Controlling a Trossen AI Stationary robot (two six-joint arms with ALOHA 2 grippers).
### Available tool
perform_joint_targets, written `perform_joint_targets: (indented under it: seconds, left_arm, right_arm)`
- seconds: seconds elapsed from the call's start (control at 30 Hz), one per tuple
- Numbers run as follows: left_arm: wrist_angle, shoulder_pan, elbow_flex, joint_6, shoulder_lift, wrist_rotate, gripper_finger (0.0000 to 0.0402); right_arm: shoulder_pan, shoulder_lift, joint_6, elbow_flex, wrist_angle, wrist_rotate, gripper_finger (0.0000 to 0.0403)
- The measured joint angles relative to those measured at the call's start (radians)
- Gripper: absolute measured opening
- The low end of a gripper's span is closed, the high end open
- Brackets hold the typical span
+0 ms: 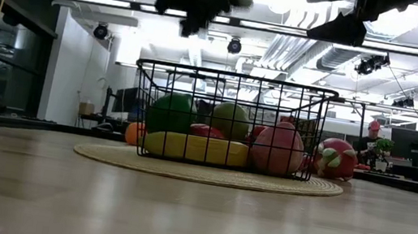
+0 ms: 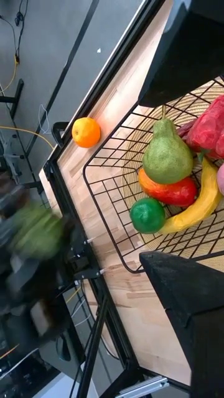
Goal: Build produce basket
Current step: Put the violet grapes into the wire basket, then put the dragon fruit into the wire basket
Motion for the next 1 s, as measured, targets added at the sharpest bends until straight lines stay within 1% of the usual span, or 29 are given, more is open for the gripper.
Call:
perform_joint_targets:
  seconds: [0.1, 0.23, 0.33, 0.47, 0.57, 0.7, 0.9, 1.0]
  left_arm:
    - [-0.020, 0.035, 0.017, 0.005, 0.084, 0.002, 0.0143]
    - [-0.075, 0.072, 0.017, 0.004, 0.171, 0.059, 0.0143]
    - [-0.131, 0.087, 0.017, 0.002, 0.224, 0.087, 0.0143]
    - [-0.153, 0.101, 0.017, -0.017, 0.286, 0.121, 0.0143]
    - [-0.152, 0.106, 0.016, -0.023, 0.315, 0.124, 0.0148]
    - [-0.145, 0.116, 0.016, -0.022, 0.315, 0.147, 0.0184]
    - [-0.150, 0.128, 0.018, -0.022, 0.281, 0.179, 0.0264]
    - [-0.150, 0.135, 0.018, -0.021, 0.249, 0.218, 0.0297]
  right_arm:
    - [0.000, 0.000, 0.000, 0.000, 0.000, 0.000, 0.0387]
    - [0.000, 0.000, 0.000, 0.000, -0.001, 0.000, 0.0387]
    - [0.000, 0.000, 0.005, 0.000, -0.001, 0.000, 0.0387]
    - [0.000, 0.000, 0.000, 0.000, -0.001, 0.000, 0.0387]
    - [0.000, 0.000, 0.001, 0.000, -0.001, 0.000, 0.0387]
    - [0.000, 0.000, 0.007, 0.000, -0.001, 0.000, 0.0387]
    - [0.000, 0.000, 0.007, 0.000, -0.001, 0.000, 0.0387]
    - [0.000, 0.000, 0.007, 0.000, -0.001, 0.000, 0.0387]
